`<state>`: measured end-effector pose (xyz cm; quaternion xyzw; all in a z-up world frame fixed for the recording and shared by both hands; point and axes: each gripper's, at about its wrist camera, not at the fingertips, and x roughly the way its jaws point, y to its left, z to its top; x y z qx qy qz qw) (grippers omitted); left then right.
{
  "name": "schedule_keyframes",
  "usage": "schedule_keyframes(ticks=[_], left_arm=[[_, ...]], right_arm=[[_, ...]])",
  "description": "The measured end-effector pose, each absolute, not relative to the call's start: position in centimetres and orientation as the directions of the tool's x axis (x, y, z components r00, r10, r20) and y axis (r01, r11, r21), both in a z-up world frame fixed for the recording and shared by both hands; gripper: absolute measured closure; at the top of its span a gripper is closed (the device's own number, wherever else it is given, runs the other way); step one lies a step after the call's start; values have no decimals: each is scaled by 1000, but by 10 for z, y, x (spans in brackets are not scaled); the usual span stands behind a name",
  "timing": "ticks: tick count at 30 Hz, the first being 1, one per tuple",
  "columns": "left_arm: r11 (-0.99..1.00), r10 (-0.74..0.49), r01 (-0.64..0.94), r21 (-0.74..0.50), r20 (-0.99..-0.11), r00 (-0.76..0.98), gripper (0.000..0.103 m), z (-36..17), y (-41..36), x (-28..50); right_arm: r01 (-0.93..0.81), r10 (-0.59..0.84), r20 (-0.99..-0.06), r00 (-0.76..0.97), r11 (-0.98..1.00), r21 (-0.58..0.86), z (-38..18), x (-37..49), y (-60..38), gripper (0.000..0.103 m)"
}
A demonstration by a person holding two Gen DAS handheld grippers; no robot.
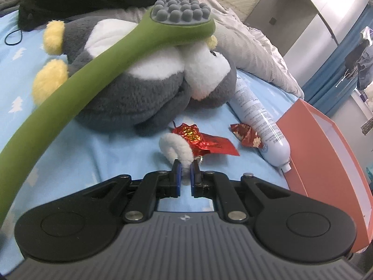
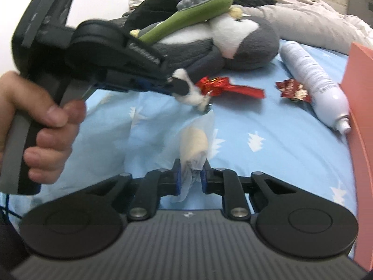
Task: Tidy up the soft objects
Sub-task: 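Grasp the sponge packet with the right tool while the left tool grasps the white rope toy, then lift the sponge packet with the right tool while the left tool lifts the rope toy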
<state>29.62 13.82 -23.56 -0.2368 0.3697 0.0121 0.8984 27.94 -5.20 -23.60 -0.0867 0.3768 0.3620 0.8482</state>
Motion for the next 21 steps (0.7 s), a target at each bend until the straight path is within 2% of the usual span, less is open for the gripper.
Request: schedule_keyframes(ticks=[21], left_arm=[[888, -121, -227, -401, -679, 724, 94, -194, 103, 220]], right_arm=[[-565, 484, -699, 526, 813, 138, -205, 250, -100, 86]])
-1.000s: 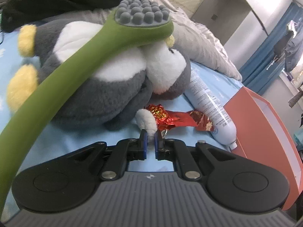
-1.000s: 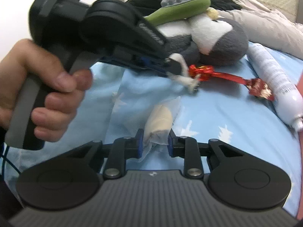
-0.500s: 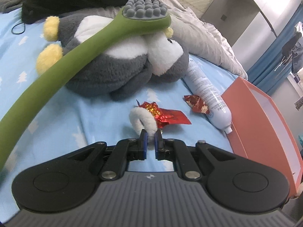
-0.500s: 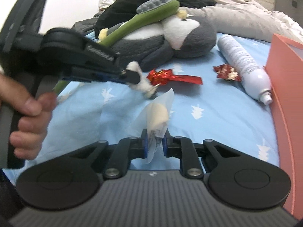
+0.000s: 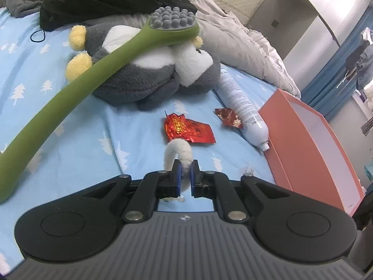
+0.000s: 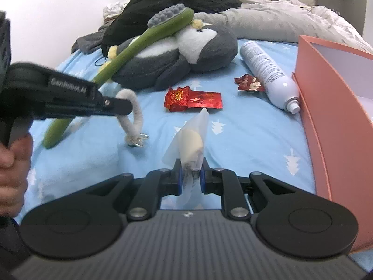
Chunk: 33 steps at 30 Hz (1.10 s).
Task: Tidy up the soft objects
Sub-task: 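Lift the sponge packet with the right tool while the left tool lifts the rope toy, then carry sponge packet and rope toy over the pink box and open both tools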
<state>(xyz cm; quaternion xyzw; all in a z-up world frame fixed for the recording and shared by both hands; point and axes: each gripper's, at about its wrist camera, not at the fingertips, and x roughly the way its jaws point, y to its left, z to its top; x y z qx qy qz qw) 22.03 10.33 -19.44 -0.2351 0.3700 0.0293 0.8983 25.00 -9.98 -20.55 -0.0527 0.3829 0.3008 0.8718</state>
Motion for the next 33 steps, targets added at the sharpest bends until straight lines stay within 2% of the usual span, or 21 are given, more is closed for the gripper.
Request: schedule_keyframes(ticks=[17, 33], left_arm=[[902, -96, -230, -364, -689, 718, 94, -164, 72, 165], [934, -153, -121, -337, -682, 715, 94, -134, 30, 142]], right_arm=[[-509, 468, -696, 544, 844, 170, -171, 215, -130, 86], [-436, 426, -674, 604, 884, 169, -140, 184, -162, 86]])
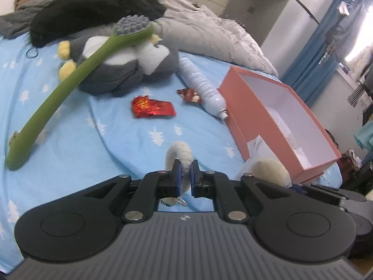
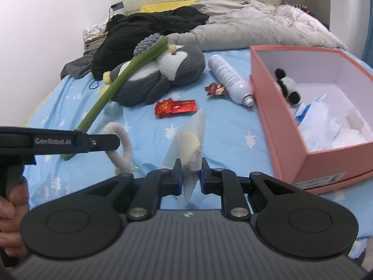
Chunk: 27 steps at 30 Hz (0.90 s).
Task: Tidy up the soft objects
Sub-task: 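Carry sponge packet and rope toy over the pink box and open both tools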
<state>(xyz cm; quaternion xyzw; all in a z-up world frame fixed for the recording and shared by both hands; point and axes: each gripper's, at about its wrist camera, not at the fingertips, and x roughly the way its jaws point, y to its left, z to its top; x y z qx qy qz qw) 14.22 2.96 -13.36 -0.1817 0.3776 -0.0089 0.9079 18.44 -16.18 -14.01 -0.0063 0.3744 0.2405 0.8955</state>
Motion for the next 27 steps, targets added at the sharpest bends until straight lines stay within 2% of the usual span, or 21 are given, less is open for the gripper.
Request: schedule_keyframes(ticks=[16, 23, 27], left_arm=[[935, -265, 70, -348, -555, 788, 94, -45, -24, 179], [928, -327, 171, -330, -506, 798, 94, -6, -63, 213], [909, -378, 212, -358, -500, 779, 94, 4, -85, 241]], right_arm=[[-397, 417, -526, 741, 904, 157, -59, 202, -205, 86], [-357, 367, -462, 807, 927, 114, -23, 217, -234, 86], [-317, 326, -432, 841, 944, 95, -6, 230, -256, 86]])
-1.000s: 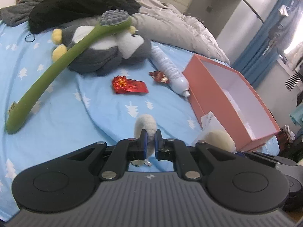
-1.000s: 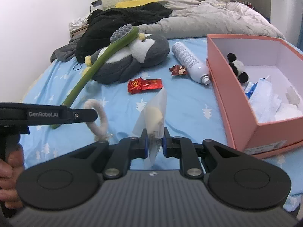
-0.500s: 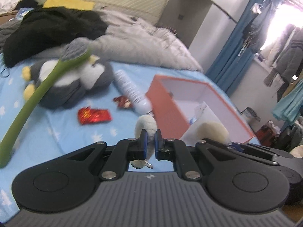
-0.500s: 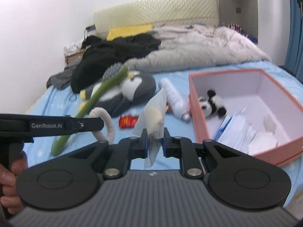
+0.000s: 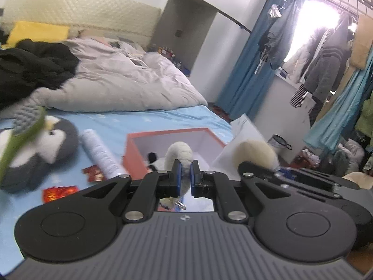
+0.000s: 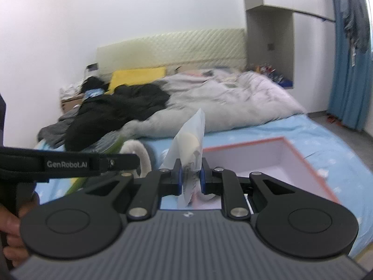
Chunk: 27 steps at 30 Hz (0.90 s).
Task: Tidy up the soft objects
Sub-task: 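Carry sponge packet and rope toy over the pink box and open both tools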
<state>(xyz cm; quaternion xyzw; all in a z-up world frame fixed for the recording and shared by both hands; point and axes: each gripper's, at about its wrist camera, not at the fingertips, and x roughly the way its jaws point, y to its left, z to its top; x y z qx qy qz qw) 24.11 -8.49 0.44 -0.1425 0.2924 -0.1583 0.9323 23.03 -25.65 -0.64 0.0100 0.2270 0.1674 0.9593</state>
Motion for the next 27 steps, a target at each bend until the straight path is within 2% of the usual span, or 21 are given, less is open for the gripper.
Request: schedule_keyframes(ticks=[5, 8, 16, 20, 27], left_arm=[[906, -405, 248, -344, -528, 746, 94, 4, -122, 283], [909, -412, 267, -322, -579, 704, 94, -8, -147, 312], [923, -382, 277, -267, -722, 577, 94, -68, -199, 374], [924, -378, 259, -281, -767, 518, 94, -95, -209, 399], [933, -338, 281, -226, -820, 462, 93, -119, -228, 415]], right_arm=[[-244, 262, -459, 849, 965, 100, -5, 258, -291, 86], [-180, 197, -490, 849, 980, 83, -17, 276, -312, 86], [-77, 117, -639, 760, 993, 90, -76, 328, -363, 86], [-35, 102, -707, 700, 993, 109, -106, 347, -378, 86], [-17, 70, -775, 628, 997, 76, -142, 362, -381, 84]])
